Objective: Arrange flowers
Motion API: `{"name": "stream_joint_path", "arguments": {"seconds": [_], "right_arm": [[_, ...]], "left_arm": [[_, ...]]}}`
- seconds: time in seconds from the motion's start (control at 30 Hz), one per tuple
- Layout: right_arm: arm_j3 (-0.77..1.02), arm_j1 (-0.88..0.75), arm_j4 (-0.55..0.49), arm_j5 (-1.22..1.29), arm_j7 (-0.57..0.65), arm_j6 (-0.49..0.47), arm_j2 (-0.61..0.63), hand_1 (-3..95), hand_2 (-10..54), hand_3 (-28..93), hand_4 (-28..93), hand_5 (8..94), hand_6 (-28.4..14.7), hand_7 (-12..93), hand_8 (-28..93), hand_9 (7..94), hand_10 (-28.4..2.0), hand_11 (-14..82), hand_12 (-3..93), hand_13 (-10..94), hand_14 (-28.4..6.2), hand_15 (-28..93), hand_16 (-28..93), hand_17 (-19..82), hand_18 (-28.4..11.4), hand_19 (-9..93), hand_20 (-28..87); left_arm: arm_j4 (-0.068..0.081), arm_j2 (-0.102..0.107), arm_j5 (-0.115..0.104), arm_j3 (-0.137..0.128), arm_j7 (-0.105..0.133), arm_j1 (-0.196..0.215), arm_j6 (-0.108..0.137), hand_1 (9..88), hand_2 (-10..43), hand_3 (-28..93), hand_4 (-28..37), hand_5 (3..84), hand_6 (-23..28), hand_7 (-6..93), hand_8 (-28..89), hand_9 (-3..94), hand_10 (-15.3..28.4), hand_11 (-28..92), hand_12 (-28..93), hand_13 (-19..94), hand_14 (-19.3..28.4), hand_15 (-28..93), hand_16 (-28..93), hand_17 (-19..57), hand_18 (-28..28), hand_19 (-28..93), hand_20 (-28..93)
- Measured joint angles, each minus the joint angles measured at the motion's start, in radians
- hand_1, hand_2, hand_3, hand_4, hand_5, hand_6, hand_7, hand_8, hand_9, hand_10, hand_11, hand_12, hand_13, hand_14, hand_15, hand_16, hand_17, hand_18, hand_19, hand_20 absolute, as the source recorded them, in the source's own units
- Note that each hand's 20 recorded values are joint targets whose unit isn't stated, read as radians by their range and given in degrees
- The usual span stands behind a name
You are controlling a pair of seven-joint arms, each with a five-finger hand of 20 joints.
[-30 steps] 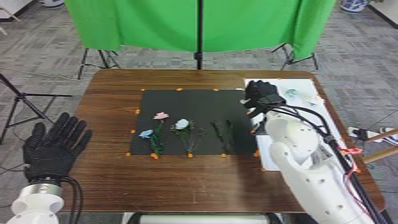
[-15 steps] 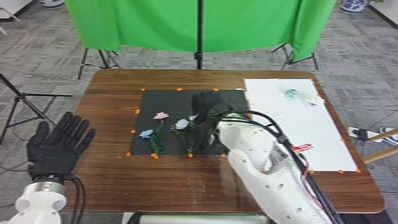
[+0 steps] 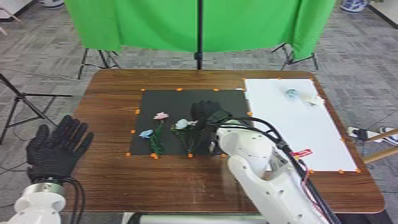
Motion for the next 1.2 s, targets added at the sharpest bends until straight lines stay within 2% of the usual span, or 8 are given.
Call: {"name": "stream_joint_path", "arguments": {"seconds": [0.17, 0.33, 0.57, 0.87, 1.0, 1.07, 1.13, 1.2], "right_arm": [[0.001, -0.002, 0.000, 0.004, 0.017, -0.017, 0.000, 58.8, -9.5, 66, -28, 64.9, -2.2, 21, -1, 72.2, -13.0, 14.4, 29.4, 64, -8.3, 44, 39, 33, -21.5, 81, 39], [0.006, -0.004, 0.000, 0.018, 0.049, -0.032, 0.000, 57.9, -9.5, 67, -28, 63.1, -2.0, 20, -11, 70.2, -13.9, 17.3, 26.0, 63, -8.7, 44, 39, 32, -21.7, 81, 38], [0.028, -0.018, -0.020, 0.041, 0.057, -0.044, 0.000, 50.4, -9.5, 72, -28, 59.9, -3.6, 17, -11, 66.4, -15.9, 20.1, 19.4, 62, -11.8, 48, 31, 32, -22.2, 81, 37], [0.102, -0.048, -0.158, 0.164, 0.108, -0.031, 0.026, 47.5, -9.5, 73, -28, 58.6, -4.5, 15, -10, 64.5, -17.3, 18.6, 18.9, 60, -13.5, 49, 25, 31, -22.7, 81, 37], [0.152, -0.048, -0.186, 0.181, 0.162, 0.045, 0.050, 46.5, -9.5, 75, -28, 55.5, -5.4, 14, -10, 55.6, -18.6, 14.9, 17.6, 50, -15.6, 44, 20, 28, -22.4, 75, 32], [0.191, -0.048, -0.181, 0.182, 0.202, 0.102, 0.069, 46.3, -9.5, 76, -28, 52.1, -5.4, 14, -10, 47.8, -18.0, 11.5, 15.9, 42, -17.1, 38, 18, 26, -22.8, 71, 30], [0.246, -0.048, -0.161, 0.172, 0.224, 0.151, 0.089, 47.4, -9.5, 77, -28, 48.9, -5.3, 14, -10, 41.3, -17.8, 8.9, 14.9, 36, -18.1, 34, 16, 23, -23.2, 68, 28], [0.315, -0.048, -0.122, 0.135, 0.221, 0.182, 0.111, 47.5, -9.5, 77, -28, 47.9, -5.2, 14, -10, 40.0, -17.7, 8.7, 14.6, 35, -18.2, 32, 16, 22, -23.0, 66, 27]], "left_arm": [[0.000, 0.000, -0.012, 0.000, -0.003, -0.001, 0.042, 26.9, 18.1, 72, -28.3, 49.1, 9.2, 20.5, -10, 43.8, 15.6, 28, 14, 33, 16.1, 46, -6, -2.6, 14.1, 32, 15], [-0.001, 0.000, -0.029, 0.000, -0.003, 0.000, 0.043, 26.8, 18.0, 72, -28.3, 49.2, 9.2, 20.5, -10, 43.7, 15.5, 28, 13, 33, 16.1, 46, -6, -2.6, 14.1, 33, 15], [-0.001, 0.002, -0.040, -0.001, -0.003, 0.000, 0.043, 26.8, 17.7, 72, -28.3, 49.0, 9.2, 20.6, -10, 43.1, 15.5, 28, 13, 32, 16.0, 46, -6, -2.7, 14.1, 33, 15], [0.000, 0.000, -0.042, -0.002, -0.005, -0.004, 0.043, 26.7, 17.5, 72, -28.3, 48.8, 9.1, 20.5, -10, 42.7, 15.4, 28, 13, 32, 15.8, 45, -6, -2.8, 14.2, 32, 15], [0.000, -0.004, -0.043, -0.001, -0.005, -0.008, 0.041, 26.8, 17.4, 72, -28.3, 48.8, 9.1, 20.4, -10, 42.5, 15.4, 28, 14, 32, 15.8, 45, -6, -2.9, 14.2, 32, 15], [0.000, -0.005, -0.044, -0.001, -0.004, -0.008, 0.040, 26.8, 17.4, 72, -28.3, 48.7, 9.0, 20.4, -10, 42.5, 15.3, 28, 14, 32, 15.8, 45, -6, -2.9, 14.2, 32, 15], [-0.001, -0.005, -0.044, -0.001, -0.001, -0.007, 0.039, 26.8, 17.4, 72, -28.3, 48.6, 8.9, 20.3, -10, 42.5, 15.3, 28, 14, 32, 15.8, 45, -6, -2.9, 14.2, 32, 15], [-0.003, -0.006, -0.044, -0.001, 0.001, -0.004, 0.036, 26.8, 17.3, 72, -28.3, 48.5, 8.9, 20.2, -10, 42.3, 15.3, 28, 14, 31, 15.7, 45, -6, -2.9, 14.2, 32, 15]]}}
